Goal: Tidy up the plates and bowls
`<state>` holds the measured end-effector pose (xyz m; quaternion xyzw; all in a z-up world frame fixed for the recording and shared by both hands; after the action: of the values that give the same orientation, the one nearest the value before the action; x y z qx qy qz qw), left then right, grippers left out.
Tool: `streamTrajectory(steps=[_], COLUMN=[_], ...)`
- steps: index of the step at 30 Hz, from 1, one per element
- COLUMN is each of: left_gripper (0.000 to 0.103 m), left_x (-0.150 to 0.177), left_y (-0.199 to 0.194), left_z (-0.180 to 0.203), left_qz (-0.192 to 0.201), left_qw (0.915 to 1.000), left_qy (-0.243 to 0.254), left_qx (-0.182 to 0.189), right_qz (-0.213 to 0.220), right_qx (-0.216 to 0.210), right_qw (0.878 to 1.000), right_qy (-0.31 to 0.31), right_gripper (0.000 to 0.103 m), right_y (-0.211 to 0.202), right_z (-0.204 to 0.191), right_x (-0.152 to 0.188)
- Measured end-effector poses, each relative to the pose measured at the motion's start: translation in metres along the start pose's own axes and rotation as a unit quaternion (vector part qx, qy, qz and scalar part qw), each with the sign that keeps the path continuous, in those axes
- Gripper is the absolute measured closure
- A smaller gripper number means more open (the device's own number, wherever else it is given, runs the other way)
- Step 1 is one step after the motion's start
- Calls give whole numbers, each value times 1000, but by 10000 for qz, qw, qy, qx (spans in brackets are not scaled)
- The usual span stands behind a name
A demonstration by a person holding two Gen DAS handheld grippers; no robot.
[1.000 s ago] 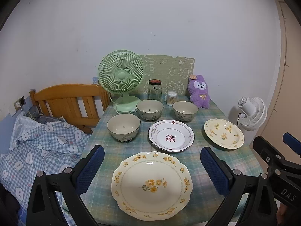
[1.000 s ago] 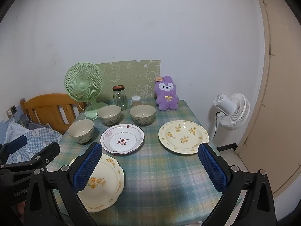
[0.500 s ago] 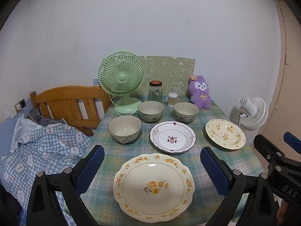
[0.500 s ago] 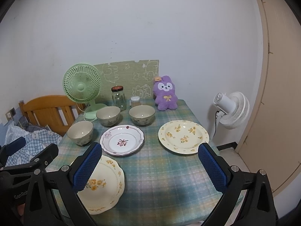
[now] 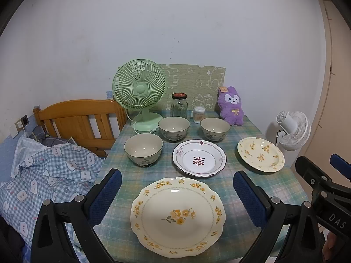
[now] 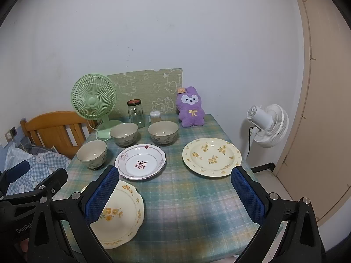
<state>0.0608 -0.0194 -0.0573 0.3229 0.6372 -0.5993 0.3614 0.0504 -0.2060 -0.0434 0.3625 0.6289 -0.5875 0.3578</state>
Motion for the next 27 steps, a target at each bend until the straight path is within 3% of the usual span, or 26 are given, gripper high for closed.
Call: streamTrajectory(steps=[27], left_gripper=[2], left_x=[0], left_y=[-2], left_z=[-1], left_qz=[2], left_qw=[10000], left_qy=[5], left_qx=[6], right_qz=[1], right_qx=[1], right_qw=[10000], right_qy=[-2], right_gripper=[0], right_y=[-1], right_z=[-1], right_x=[0])
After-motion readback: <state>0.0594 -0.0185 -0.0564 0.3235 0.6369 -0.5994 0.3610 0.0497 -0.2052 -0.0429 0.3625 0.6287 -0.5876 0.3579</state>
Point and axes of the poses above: each gripper's, at about its wrist camera, not at the fingertips, and y roughly the way its jaws point, z to its right, x to its underside, the point moved 9 cm from there along y, roughly the way its jaws point, and after that the axes turned 4 degrees about -x, right-handed, at the moved point
